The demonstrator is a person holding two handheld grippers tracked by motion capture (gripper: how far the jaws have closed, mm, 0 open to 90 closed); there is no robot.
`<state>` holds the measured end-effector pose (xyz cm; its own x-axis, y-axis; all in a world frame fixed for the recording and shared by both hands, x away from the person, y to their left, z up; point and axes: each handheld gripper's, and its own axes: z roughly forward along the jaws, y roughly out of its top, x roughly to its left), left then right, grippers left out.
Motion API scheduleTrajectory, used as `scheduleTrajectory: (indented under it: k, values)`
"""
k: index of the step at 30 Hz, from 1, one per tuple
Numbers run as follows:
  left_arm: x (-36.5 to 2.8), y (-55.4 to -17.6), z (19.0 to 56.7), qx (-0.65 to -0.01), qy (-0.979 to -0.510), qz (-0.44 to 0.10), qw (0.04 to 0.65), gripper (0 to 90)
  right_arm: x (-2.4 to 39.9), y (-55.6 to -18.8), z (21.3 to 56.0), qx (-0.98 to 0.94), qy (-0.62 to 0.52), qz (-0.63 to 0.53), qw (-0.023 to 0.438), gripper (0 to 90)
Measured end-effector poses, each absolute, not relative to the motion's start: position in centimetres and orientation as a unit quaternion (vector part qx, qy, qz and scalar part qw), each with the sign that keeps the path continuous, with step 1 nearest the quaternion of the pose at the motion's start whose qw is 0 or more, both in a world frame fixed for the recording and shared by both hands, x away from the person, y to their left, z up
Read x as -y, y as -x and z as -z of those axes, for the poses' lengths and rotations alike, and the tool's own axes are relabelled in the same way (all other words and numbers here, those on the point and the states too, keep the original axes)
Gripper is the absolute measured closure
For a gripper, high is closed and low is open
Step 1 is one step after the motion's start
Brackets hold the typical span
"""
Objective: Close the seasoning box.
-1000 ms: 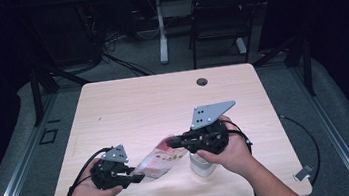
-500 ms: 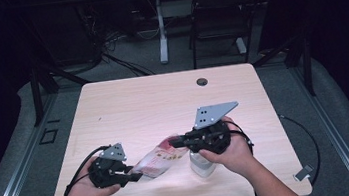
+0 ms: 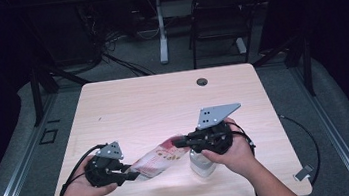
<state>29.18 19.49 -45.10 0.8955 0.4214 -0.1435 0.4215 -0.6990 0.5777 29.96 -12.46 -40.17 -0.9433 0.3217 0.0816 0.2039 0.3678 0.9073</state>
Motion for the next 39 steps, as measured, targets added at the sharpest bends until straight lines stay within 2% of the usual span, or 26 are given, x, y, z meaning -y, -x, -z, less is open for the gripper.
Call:
scheduleTrajectory:
  k: [39]
  values:
    - [-18.9, -29.4, 43.1, -0.221, -0.936, -0.003, 0.273, 74.9, 14.3, -30.0, 42.7, -0.809, -0.184, -0.556, 0.057, 89.1]
